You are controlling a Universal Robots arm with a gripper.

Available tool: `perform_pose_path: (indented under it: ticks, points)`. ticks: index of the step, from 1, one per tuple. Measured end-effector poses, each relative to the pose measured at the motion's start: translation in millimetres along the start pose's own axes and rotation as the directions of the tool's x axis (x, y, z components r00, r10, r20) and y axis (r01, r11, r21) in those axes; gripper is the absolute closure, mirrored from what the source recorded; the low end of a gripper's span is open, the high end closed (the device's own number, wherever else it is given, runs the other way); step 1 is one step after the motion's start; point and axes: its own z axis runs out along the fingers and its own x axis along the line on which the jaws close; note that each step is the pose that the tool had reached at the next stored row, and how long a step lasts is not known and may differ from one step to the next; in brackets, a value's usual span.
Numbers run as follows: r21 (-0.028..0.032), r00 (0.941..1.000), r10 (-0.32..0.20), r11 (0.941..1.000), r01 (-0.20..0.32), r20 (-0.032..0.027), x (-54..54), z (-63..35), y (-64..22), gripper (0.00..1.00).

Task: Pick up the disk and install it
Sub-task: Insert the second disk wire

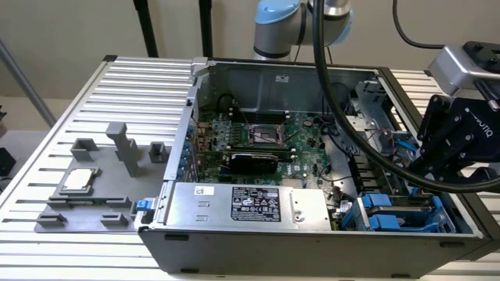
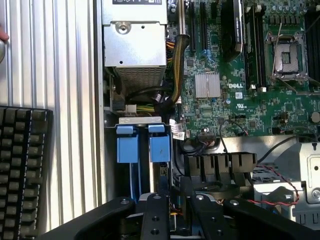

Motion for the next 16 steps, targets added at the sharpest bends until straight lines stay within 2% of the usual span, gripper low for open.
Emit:
perform_pose_path:
  ticks: [4, 6, 8, 12, 14, 16]
  points:
    - [0.0000, 1.0000, 0.000, 1.0000, 0.000, -0.0011, -2.3, 0.2, 0.0, 0.00]
    - [0.0003, 1.0000, 0.000, 1.0000, 0.000, -0.0041, -3.6, 0.4, -0.1, 0.00]
    - [0.0007, 1.0000, 0.001, 1.0000, -0.001, -0.0097, -4.5, 0.8, -0.3, 0.00]
    - [0.0019, 0.9996, 0.003, 1.0000, -0.003, -0.0275, -4.9, 3.1, -0.7, 0.00]
    - [0.0024, 0.9995, 0.003, 1.0000, -0.003, -0.0326, -5.4, 4.5, -1.0, 0.00]
    - [0.0025, 0.9994, 0.003, 1.0000, -0.003, -0.0343, -6.4, 5.2, -1.7, 0.00]
